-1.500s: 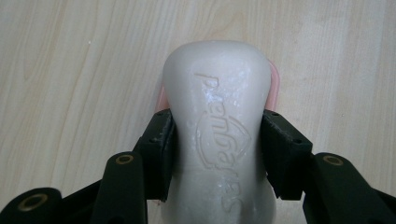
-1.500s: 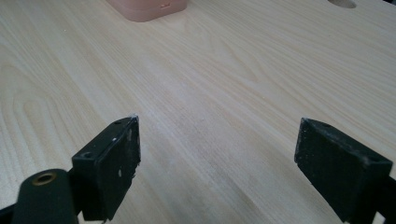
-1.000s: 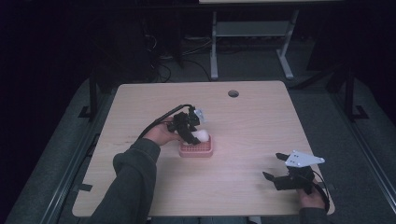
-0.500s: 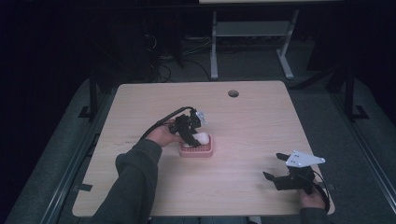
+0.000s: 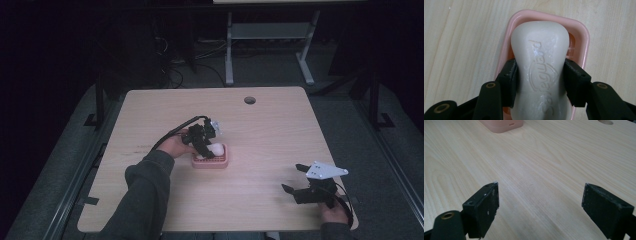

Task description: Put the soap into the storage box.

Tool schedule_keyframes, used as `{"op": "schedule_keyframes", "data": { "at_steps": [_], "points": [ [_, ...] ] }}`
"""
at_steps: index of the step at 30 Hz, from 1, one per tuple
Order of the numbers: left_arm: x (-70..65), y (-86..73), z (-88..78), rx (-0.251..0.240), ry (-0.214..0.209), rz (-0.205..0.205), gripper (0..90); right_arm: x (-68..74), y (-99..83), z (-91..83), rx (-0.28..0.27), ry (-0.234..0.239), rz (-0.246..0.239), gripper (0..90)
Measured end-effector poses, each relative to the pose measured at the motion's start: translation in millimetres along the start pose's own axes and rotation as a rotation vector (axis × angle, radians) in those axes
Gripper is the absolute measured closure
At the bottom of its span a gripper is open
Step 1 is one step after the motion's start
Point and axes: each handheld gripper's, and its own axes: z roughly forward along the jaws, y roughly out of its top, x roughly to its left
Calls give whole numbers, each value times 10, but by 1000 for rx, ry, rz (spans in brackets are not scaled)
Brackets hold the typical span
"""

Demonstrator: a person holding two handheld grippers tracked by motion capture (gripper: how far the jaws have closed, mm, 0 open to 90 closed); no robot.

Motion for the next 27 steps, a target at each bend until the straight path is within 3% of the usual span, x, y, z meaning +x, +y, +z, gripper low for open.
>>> {"op": "schedule_keyframes", "data": {
  "at_steps": [27],
  "points": [
    [0, 11, 70, 27, 0, 5, 494, 6, 3, 6, -2, 5, 7, 136]
  ]
}}
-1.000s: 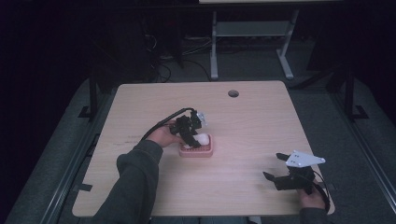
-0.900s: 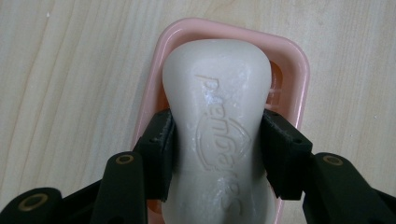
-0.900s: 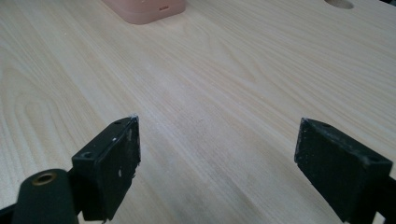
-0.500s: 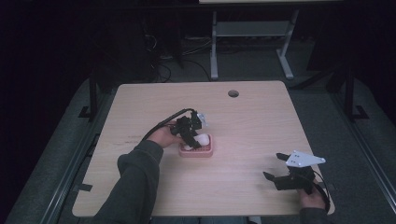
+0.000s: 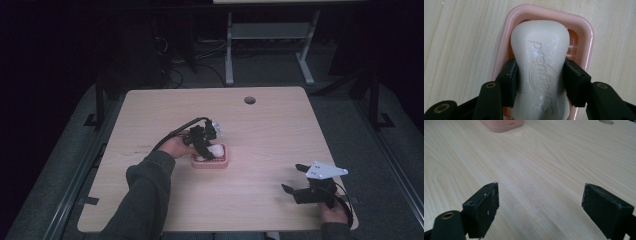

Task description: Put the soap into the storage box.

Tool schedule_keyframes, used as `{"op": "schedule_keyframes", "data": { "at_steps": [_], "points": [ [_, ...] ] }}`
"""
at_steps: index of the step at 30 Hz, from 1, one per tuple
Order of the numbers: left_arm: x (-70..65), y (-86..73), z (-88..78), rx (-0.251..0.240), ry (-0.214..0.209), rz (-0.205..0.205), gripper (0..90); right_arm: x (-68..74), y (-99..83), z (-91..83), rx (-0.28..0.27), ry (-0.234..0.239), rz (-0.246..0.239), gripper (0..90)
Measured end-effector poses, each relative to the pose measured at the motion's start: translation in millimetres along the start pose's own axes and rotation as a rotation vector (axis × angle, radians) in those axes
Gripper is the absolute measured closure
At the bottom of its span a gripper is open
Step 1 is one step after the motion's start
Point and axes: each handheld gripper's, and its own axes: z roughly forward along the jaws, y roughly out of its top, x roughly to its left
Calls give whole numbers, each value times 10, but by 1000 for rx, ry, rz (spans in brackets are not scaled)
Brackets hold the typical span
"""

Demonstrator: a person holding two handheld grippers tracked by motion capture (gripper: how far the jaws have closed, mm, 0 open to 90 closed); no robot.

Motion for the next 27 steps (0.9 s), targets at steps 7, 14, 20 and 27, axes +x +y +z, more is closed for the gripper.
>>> {"op": "schedule_keyframes", "data": {
  "at_steps": [7, 14, 20, 27],
  "points": [
    [-10, 5, 4, 1, 10, 0, 494, 7, 7, 5, -1, 3, -1, 136],
    [-23, 10, 3, 8, 19, 5, 492, 9, 8, 10, 1, 4, -3, 136],
    [-32, 9, -10, 4, 21, 2, 461, 10, 9, 13, 2, 5, -6, 136],
    [-57, -35, -86, -27, 54, -10, 430, 11, 12, 15, 2, 3, -8, 136]
  ]
}}
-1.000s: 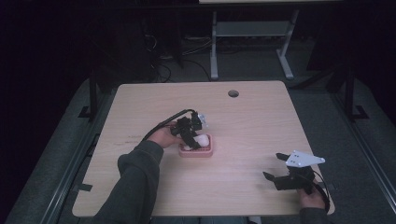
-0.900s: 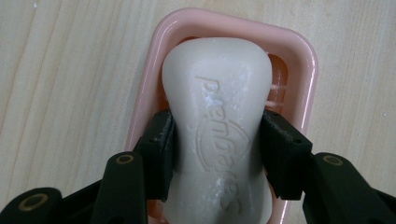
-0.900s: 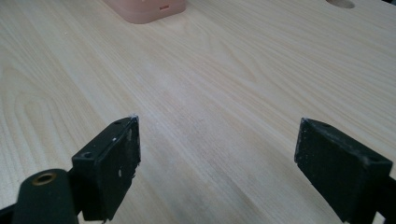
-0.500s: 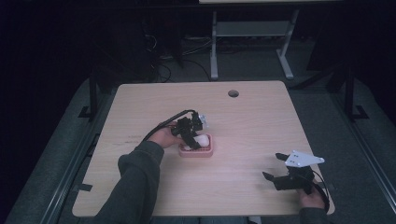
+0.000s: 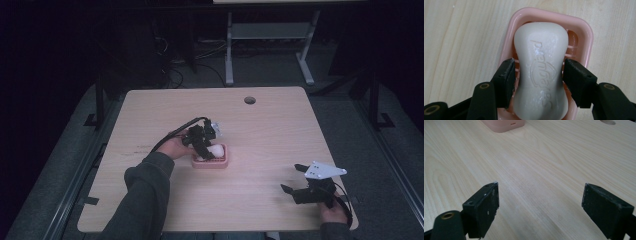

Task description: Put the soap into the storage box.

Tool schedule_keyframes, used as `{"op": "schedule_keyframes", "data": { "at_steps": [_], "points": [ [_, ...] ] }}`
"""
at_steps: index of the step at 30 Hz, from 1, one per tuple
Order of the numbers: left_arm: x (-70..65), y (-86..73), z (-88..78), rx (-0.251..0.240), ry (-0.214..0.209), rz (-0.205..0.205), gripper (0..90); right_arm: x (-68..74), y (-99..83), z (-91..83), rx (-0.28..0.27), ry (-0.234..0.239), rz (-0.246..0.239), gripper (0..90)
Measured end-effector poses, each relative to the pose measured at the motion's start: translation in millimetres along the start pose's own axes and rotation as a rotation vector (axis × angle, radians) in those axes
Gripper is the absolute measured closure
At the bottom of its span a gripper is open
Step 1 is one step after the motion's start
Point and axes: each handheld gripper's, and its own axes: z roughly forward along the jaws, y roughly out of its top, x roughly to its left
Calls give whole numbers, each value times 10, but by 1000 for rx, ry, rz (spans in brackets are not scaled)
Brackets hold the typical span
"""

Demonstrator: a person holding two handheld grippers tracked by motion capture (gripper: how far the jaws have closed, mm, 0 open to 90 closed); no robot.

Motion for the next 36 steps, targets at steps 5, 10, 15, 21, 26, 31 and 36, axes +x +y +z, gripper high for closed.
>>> {"op": "schedule_keyframes", "data": {
  "at_steps": [5, 10, 15, 21, 26, 31, 36],
  "points": [
    [-10, -40, -41, -22, 7, -9, 425, -1, 0, 4, 8, -4, -6, 136],
    [-40, -80, -121, -34, 15, -11, 393, 6, -2, -1, 0, -2, 13, 136],
    [-76, -111, -194, -37, 28, -9, 377, 4, 0, 3, 6, -7, 1, 136],
    [-92, -166, -254, -60, 31, -19, 377, 7, 3, 6, 8, -6, 0, 136],
    [-112, -250, -294, -78, 41, -37, 373, 2, -2, 1, 2, -4, 11, 136],
    [-151, -328, -321, -93, 39, -57, 361, 2, -1, 6, 4, -4, 16, 136],
    [-202, -441, -330, -115, 34, -76, 354, 11, 3, 17, 8, -3, 13, 136]
  ]
}}
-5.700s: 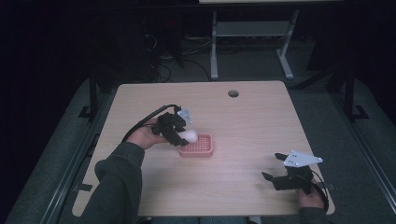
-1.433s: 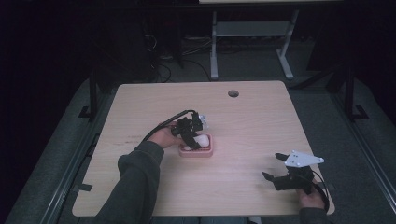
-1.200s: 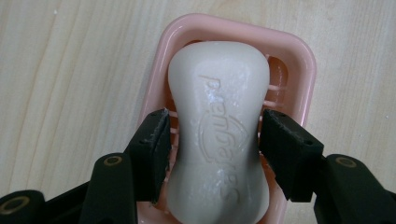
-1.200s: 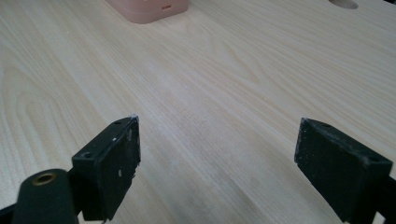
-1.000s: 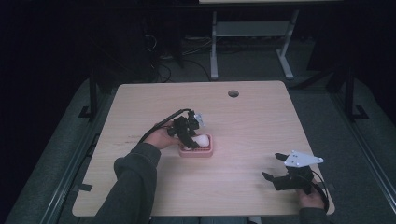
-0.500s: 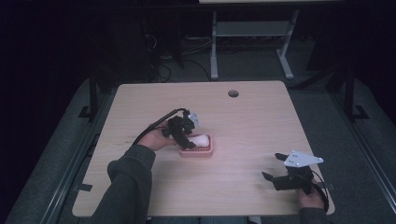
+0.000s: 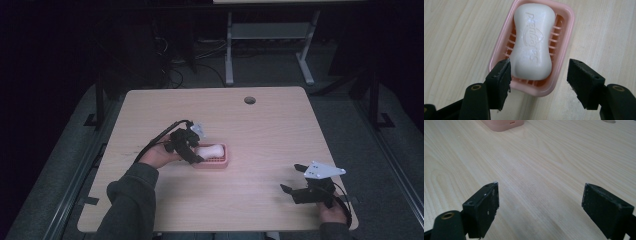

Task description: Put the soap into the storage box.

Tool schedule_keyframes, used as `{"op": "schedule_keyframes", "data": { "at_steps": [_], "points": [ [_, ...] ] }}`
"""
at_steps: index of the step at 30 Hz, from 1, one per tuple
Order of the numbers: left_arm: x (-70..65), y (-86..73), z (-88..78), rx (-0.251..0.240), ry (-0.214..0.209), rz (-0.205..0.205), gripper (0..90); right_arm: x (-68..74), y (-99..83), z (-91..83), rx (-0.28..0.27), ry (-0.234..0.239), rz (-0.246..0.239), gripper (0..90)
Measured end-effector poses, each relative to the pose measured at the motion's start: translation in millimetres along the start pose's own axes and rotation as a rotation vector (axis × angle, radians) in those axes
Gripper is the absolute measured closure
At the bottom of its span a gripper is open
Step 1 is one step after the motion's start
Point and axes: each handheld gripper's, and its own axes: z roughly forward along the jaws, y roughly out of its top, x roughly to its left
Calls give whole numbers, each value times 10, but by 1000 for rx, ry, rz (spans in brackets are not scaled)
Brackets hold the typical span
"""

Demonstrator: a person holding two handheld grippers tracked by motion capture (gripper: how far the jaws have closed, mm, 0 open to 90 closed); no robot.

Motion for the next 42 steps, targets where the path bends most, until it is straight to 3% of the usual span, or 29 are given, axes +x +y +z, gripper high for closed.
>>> {"op": "schedule_keyframes", "data": {
  "at_steps": [9, 12, 17, 18, 27, 42],
  "points": [
    [-56, -132, -35, -23, -1, -17, 345, -6, -5, 7, 9, -6, -4, 136],
    [-120, -185, -36, 11, 17, 4, 330, -3, -6, 8, 8, -4, 4, 136],
    [-133, -259, -57, 6, 24, 5, 330, -10, -6, 0, 8, -8, -4, 136],
    [-153, -301, -65, -10, 17, -17, 330, -3, -2, -4, 5, -5, 7, 136],
    [-193, -415, -148, -22, 30, -5, 327, -38, -21, -35, -2, -20, 21, 136],
    [-345, -644, -233, -46, 37, -30, 301, -59, -37, -38, 9, -31, 34, 136]
  ]
}}
